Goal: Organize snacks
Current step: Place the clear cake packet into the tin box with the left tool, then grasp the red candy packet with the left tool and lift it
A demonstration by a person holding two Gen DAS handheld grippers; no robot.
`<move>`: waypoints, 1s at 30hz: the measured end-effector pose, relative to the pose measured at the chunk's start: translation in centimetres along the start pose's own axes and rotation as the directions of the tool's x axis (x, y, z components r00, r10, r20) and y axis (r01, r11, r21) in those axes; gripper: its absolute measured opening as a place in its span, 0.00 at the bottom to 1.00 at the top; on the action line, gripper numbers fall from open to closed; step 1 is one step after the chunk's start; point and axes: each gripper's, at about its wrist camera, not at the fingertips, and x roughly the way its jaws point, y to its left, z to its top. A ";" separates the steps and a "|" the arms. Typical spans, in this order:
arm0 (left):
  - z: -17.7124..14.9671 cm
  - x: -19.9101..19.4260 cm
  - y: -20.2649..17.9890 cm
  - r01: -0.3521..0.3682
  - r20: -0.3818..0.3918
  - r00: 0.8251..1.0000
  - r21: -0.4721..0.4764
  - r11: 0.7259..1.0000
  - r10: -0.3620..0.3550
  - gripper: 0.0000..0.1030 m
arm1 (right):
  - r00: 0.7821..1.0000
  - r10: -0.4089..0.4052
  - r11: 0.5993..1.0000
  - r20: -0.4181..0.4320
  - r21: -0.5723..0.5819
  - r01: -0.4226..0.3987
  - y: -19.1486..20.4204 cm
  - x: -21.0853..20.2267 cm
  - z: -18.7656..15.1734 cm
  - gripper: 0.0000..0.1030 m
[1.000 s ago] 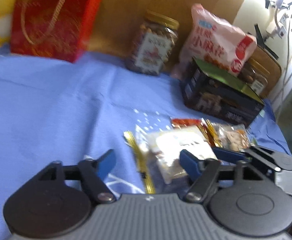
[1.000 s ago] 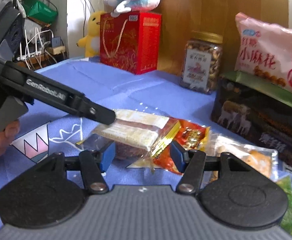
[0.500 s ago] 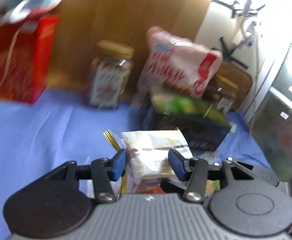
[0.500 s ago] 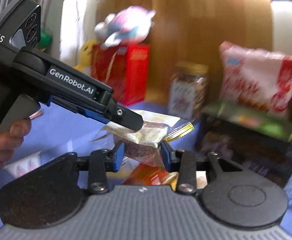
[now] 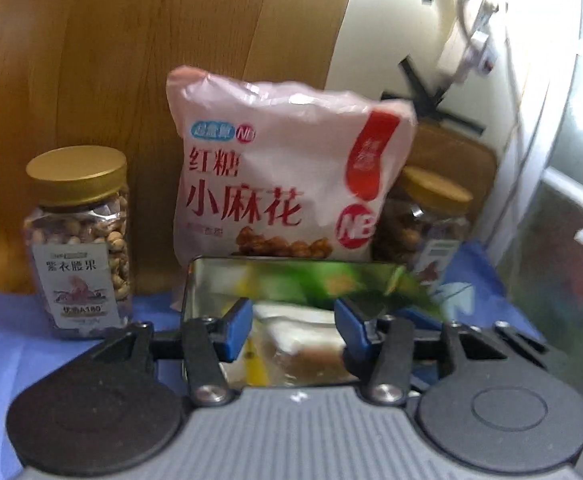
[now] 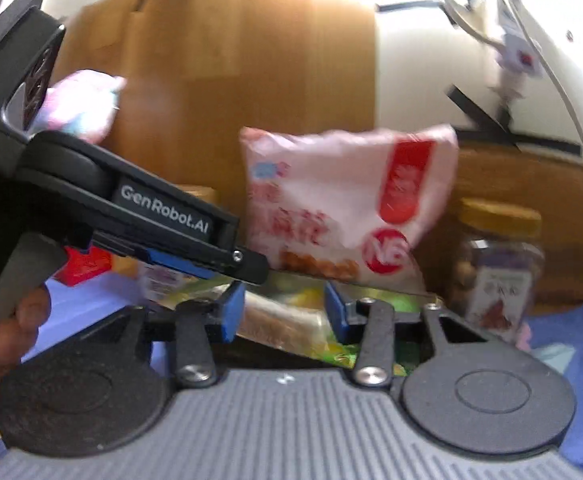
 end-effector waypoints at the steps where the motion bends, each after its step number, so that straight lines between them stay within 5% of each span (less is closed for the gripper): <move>1: -0.2 0.3 0.1 -0.008 -0.008 1.000 -0.010 1.000 0.008 0.45 | 1.000 -0.006 1.000 -0.007 0.005 0.006 -0.4 0.1 -0.3 0.49; 9: -1.7 -5.0 2.4 0.037 0.055 0.998 -0.087 0.995 -0.033 0.47 | 1.000 -0.002 0.989 0.012 0.146 0.000 -2.7 -1.4 -0.3 0.49; 15: -6.1 -9.2 5.4 -0.094 -0.007 0.996 -0.094 0.991 0.094 0.49 | 0.988 0.153 0.970 -0.013 0.195 -0.148 -0.9 -3.2 0.1 0.49; 20: -9.5 -10.5 8.6 -0.095 -0.097 0.992 -0.215 0.972 0.075 0.49 | 0.927 0.324 0.945 -0.189 0.096 -0.311 4.1 -2.9 -1.4 0.49; 25: -10.4 -11.8 11.2 -0.071 -0.093 0.995 -0.328 0.942 0.043 0.49 | 0.815 0.460 0.878 -0.353 0.047 -0.476 8.9 -3.5 -2.9 0.47; 30: -10.7 -11.9 10.9 -0.015 -0.095 0.995 -0.332 0.943 -0.017 0.52 | 0.854 0.309 0.944 -0.419 0.026 -0.329 8.3 -2.9 -4.4 0.48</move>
